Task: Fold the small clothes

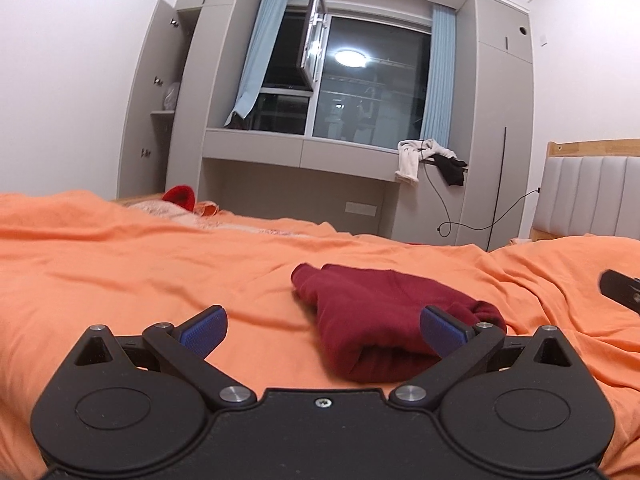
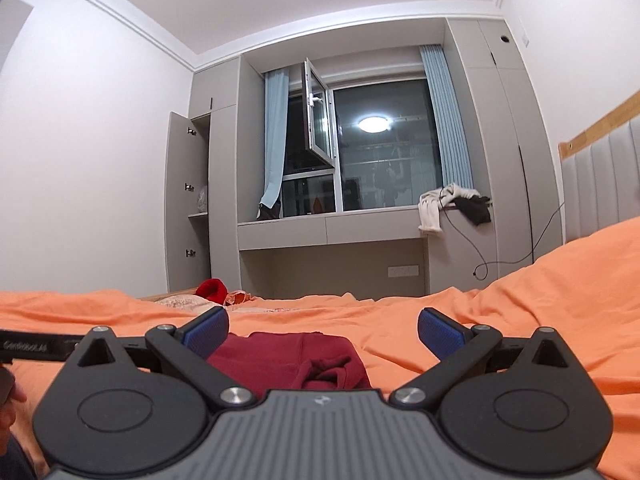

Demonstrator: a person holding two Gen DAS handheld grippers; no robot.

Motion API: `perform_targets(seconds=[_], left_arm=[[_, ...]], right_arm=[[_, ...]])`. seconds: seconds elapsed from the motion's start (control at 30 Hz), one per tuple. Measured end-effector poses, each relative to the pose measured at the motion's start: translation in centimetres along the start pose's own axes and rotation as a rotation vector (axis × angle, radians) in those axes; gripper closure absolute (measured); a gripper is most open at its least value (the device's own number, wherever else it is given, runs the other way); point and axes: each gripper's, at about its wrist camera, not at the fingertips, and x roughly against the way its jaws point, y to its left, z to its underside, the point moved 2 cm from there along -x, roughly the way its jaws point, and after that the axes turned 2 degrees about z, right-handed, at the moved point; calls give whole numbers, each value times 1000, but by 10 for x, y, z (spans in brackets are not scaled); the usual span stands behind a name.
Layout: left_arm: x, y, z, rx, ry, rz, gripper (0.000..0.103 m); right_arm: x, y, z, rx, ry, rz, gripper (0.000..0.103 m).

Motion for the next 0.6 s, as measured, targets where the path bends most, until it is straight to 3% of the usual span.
perform_targets(seconds=[0.2, 0.4, 0.6], left_arm=[[8, 5, 6, 9, 25, -7, 1], [19, 5, 17, -1, 57, -3, 1], [34, 0, 28, -47, 60, -12, 1]], right_arm=[[25, 11, 9, 19, 27, 39, 0], [28, 10, 21, -17, 109, 52, 0], [26, 19, 28, 31, 137, 58, 0]])
